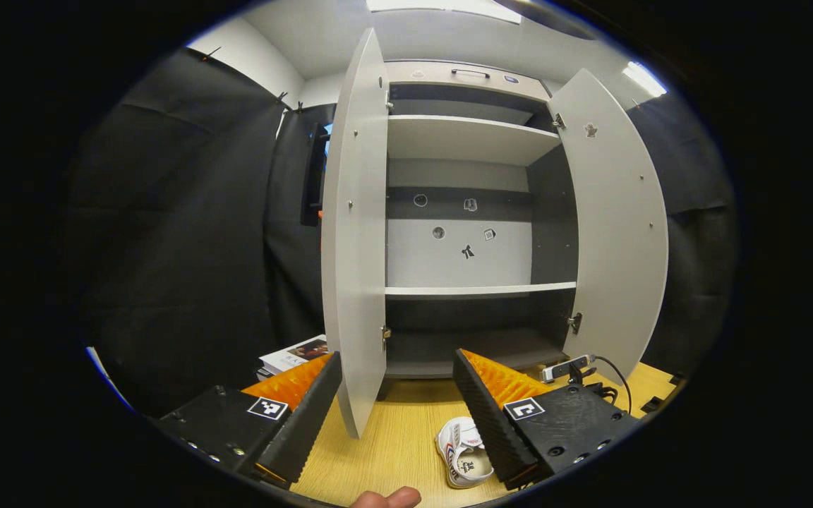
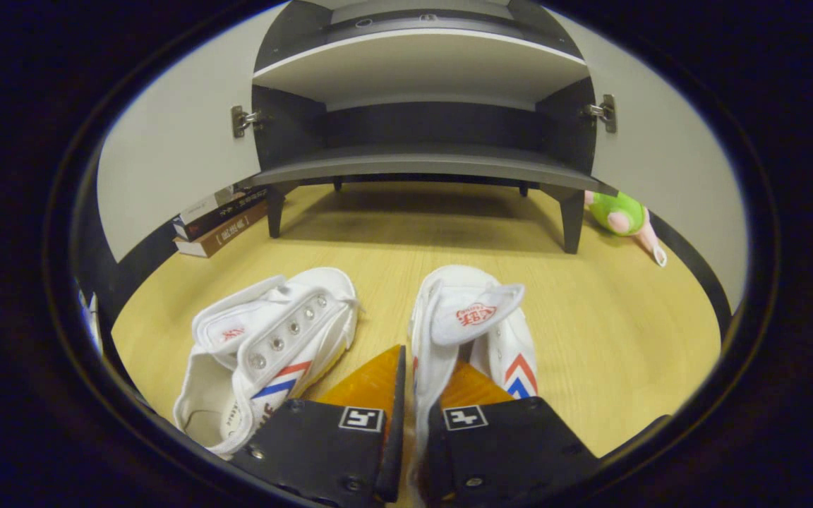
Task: Grab one shoe with the right hand and put it into the shoe cabinet, grab the other shoe with the left hand and put it into the shoe cabinet; then close the right door with the right hand and the left door with the left hand.
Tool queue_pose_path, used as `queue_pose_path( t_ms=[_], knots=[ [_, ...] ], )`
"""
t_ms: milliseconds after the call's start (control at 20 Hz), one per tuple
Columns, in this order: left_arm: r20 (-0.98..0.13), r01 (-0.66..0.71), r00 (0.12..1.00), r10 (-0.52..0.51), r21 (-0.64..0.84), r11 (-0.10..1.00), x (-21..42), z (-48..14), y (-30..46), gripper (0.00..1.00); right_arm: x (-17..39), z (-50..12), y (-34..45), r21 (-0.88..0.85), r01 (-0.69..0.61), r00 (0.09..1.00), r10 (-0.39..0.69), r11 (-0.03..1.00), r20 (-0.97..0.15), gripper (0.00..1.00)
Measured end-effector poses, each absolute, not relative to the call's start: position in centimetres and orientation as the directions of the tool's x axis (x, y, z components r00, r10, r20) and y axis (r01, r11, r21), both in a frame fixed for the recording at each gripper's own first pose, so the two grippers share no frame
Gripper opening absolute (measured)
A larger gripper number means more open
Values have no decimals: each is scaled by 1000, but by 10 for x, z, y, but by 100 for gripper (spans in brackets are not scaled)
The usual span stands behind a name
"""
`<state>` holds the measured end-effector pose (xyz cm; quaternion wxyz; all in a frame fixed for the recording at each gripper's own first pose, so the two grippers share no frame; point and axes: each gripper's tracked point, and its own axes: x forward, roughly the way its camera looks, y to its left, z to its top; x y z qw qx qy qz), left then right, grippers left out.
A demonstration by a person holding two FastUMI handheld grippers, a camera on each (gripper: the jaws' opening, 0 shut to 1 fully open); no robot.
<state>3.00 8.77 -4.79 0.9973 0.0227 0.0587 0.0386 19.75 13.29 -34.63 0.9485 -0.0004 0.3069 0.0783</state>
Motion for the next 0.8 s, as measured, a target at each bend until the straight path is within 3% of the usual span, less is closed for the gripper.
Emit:
queue_pose_path(
  t_ms=[350,800],
  knots=[
    [-121,-59,990,65,53,997,28,-50,77,95,200,-340,129,31,-166,822,156,986,-548,5],
    [-116,-37,992,42,47,998,30,-50,59,95,188,-214,126,-102,-249,930,208,963,-304,4]
  ],
)
